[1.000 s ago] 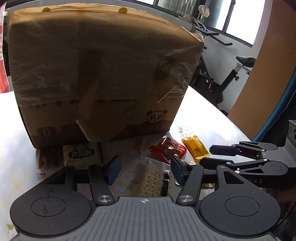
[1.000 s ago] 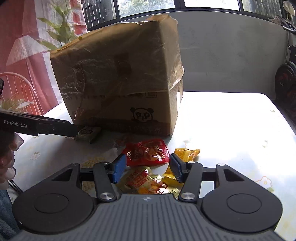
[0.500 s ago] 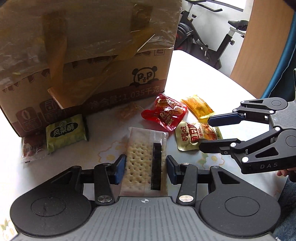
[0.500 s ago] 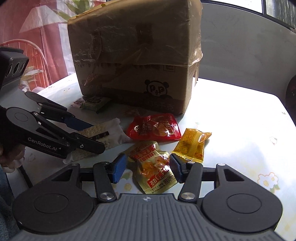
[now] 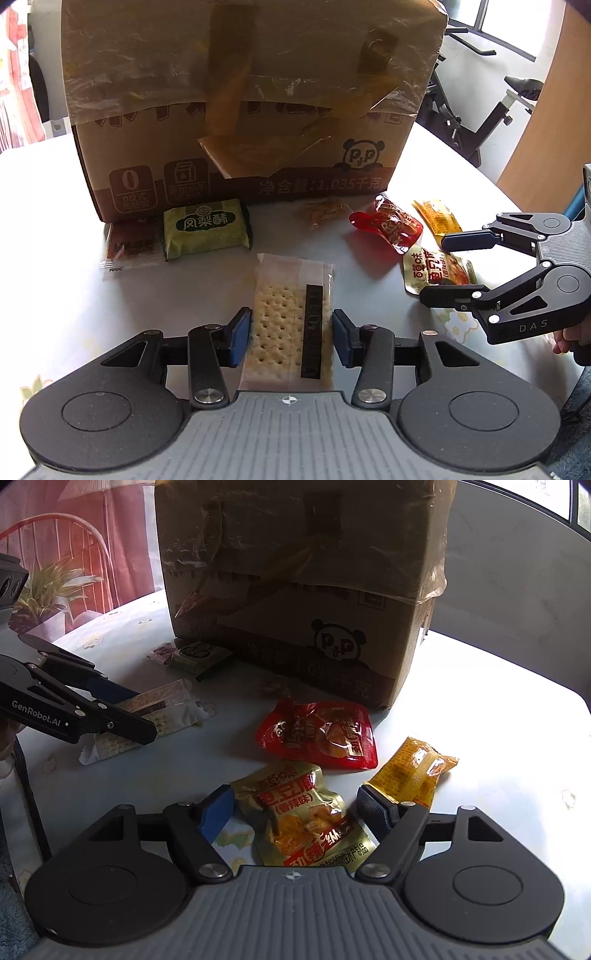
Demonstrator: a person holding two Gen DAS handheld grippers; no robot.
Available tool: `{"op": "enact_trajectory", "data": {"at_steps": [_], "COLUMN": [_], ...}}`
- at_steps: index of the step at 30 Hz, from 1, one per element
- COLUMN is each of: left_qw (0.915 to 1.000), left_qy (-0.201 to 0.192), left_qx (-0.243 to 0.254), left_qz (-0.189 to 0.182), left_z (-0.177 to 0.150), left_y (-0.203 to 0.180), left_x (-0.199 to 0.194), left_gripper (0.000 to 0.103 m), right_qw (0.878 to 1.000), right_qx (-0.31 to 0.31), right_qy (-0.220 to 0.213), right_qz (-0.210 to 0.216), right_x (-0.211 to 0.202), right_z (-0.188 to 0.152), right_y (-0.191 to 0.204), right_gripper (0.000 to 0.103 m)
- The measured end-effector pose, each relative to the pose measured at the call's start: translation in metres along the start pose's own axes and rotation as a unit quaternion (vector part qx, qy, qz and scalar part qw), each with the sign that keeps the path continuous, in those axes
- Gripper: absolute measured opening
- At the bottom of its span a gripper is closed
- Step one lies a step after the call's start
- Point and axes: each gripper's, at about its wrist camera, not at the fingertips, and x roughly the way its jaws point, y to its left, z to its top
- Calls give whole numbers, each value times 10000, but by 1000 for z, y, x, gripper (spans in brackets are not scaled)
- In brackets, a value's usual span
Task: Organize snacks
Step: 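Grasp the cracker packet with the left tool while the right tool grasps the yellow-red packet, then carry the cracker packet and yellow-red packet into the box with both tools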
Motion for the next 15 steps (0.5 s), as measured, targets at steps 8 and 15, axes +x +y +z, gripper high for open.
{"op": "enact_trajectory", "data": {"at_steps": [8, 15], "left_qw": [9998, 9995], "left_qy": [-92, -86], "left_qx": [-192, -281], "left_qz": [-62, -83], "left_z": [-6, -10], "left_y": [4, 10], "left_x": [-3, -8], "left_gripper": [49, 49], "right_qw": [9996, 9995], "right_qx": [168, 297], "right_qy": [28, -23], "right_qz": [-219, -90], "right_x": [-3, -5], "right_z": [1, 2], "right_y": [14, 32], "right_gripper": [54, 42]}}
